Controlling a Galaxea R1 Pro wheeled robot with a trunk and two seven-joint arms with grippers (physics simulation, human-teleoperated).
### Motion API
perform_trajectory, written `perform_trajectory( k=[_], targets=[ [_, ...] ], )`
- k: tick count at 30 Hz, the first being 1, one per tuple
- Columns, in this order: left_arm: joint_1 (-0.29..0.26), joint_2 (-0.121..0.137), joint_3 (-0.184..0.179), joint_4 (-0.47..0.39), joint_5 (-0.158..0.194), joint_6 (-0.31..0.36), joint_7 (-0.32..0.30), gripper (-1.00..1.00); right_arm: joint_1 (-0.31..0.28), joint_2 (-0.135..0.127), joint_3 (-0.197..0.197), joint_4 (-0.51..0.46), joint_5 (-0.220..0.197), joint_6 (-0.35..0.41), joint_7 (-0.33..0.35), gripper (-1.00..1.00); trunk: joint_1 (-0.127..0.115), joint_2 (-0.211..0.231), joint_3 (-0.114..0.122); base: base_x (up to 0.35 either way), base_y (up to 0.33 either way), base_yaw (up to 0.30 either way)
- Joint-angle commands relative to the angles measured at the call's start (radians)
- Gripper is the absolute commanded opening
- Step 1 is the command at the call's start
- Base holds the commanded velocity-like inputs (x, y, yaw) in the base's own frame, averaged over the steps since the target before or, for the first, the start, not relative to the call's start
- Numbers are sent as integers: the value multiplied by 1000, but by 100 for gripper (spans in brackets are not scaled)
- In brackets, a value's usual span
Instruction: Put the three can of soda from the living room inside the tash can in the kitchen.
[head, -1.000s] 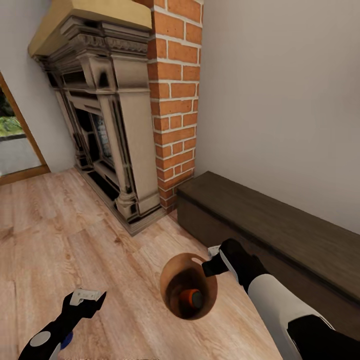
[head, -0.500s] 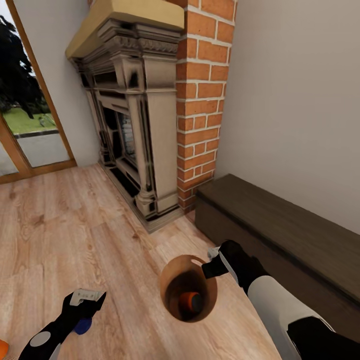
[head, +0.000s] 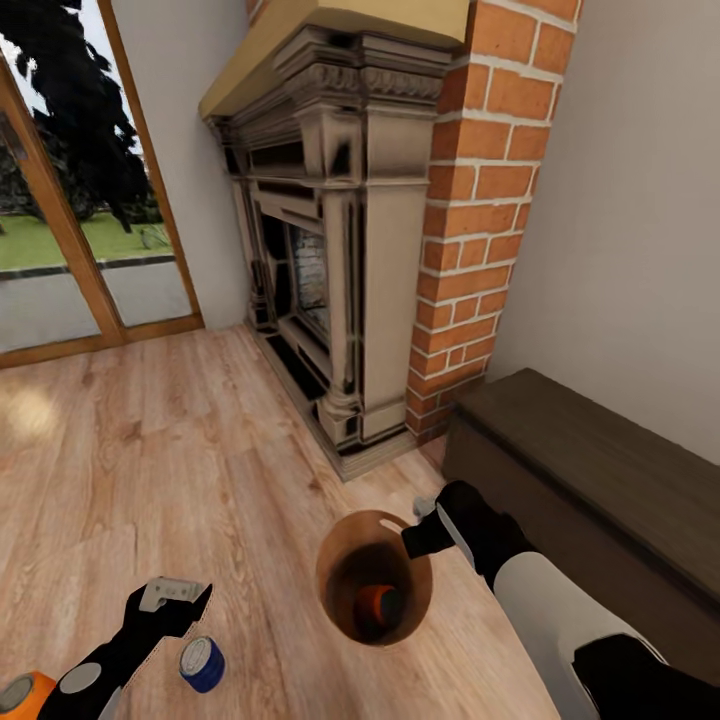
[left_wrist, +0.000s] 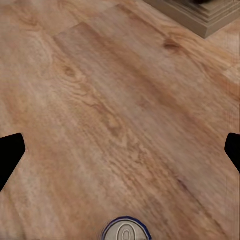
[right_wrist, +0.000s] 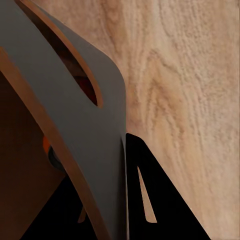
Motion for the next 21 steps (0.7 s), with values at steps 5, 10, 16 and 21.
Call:
perform_trajectory(
  k=[5, 10, 16, 21],
  targets=[
    [0, -1, -1, 0, -1, 0, 1, 100, 0, 0, -3, 0, -26, 3, 4, -100, 0, 0, 0, 225, 127, 94],
    [-1, -8, 2, 37, -6, 5, 6, 100, 0, 0, -3, 0, -26, 4, 3, -100, 0, 0, 0, 62, 26, 14],
    [-2, -19, -6, 169, -11, 11, 54, 100, -1, 0, -6, -5, -27, 7, 12, -100, 0, 0, 0, 7, 3, 2],
    [-3, -41, -9, 263, -9, -2, 69, 100, -3, 1, -7, -7, -32, 41, 13, -100, 1, -1, -8, 0, 0, 0]
  ],
)
